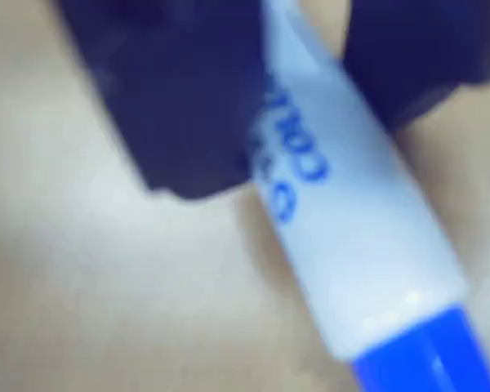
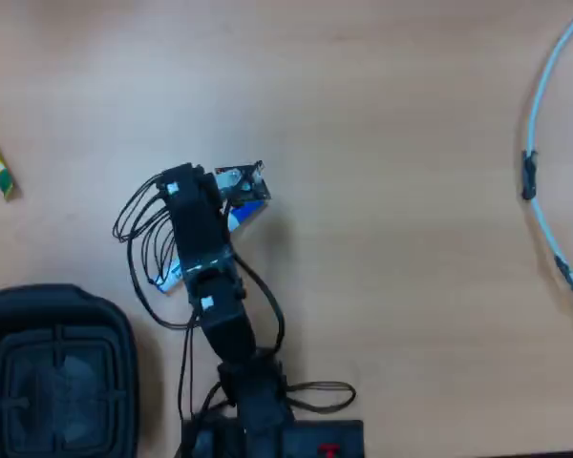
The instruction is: Pick up the blue pen and put it in the black bowl
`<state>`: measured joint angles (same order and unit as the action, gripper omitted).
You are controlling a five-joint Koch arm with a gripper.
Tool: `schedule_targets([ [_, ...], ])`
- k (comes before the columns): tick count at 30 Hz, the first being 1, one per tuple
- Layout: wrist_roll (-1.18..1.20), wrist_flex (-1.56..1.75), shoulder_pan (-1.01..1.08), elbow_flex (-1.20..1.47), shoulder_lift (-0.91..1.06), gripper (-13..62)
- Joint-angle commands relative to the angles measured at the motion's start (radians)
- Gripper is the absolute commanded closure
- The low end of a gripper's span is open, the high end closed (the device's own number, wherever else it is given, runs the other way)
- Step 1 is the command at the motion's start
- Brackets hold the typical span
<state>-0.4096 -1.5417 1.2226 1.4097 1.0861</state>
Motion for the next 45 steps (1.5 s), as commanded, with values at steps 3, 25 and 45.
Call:
schedule_targets([
  [3, 0.028, -0.018, -0.005, -0.002, -0.057, 55.5],
  [25, 0.212, -0.032, 0.034, 0.087, 0.114, 55.5],
  [45, 0.146, -0.074, -0.04, -0.087, 0.425, 55.5],
])
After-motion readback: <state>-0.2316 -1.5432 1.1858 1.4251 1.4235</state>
